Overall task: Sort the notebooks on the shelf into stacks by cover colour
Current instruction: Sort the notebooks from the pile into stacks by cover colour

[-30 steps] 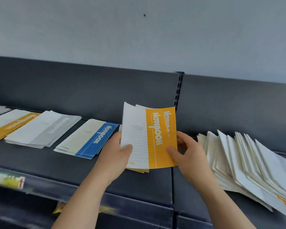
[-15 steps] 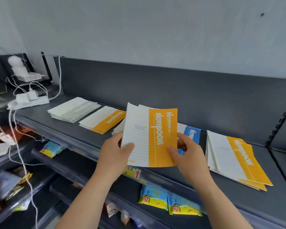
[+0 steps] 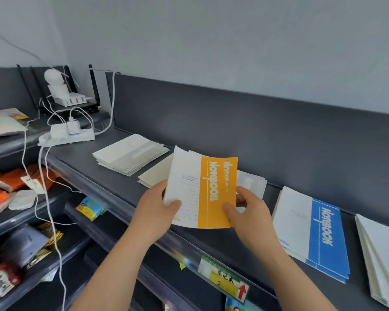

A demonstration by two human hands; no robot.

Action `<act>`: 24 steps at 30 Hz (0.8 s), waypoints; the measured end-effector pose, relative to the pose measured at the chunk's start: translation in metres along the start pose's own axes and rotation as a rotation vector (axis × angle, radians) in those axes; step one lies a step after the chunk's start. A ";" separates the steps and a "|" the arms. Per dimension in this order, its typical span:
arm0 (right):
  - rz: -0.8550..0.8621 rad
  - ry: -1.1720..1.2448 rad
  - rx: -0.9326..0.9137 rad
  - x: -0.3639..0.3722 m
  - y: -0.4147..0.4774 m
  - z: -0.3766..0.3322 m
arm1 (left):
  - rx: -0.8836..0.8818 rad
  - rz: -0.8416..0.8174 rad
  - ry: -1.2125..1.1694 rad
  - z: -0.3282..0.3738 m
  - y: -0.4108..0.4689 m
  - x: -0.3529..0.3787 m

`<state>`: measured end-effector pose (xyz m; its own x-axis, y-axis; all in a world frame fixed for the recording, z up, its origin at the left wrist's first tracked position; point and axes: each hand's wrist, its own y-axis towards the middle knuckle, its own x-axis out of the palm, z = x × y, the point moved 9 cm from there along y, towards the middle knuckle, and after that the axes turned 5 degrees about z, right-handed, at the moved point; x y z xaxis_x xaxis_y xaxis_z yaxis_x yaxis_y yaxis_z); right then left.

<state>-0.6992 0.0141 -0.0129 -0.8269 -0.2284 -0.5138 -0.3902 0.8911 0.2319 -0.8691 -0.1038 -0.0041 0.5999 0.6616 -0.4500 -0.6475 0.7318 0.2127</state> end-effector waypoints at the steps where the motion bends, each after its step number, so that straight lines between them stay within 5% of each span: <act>1: -0.006 0.004 -0.009 0.007 0.009 -0.001 | -0.001 0.012 0.019 -0.004 0.011 -0.002; 10: 0.044 -0.135 -0.016 0.057 0.069 -0.005 | 0.027 0.067 0.115 -0.039 0.086 -0.013; 24: 0.038 -0.546 0.101 0.114 0.094 -0.008 | 0.127 -0.159 0.334 -0.084 0.165 -0.011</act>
<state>-0.8339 0.0689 -0.0428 -0.4992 0.0173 -0.8663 -0.3011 0.9340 0.1922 -1.0219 -0.0044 -0.0366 0.4889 0.4638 -0.7389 -0.4827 0.8493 0.2137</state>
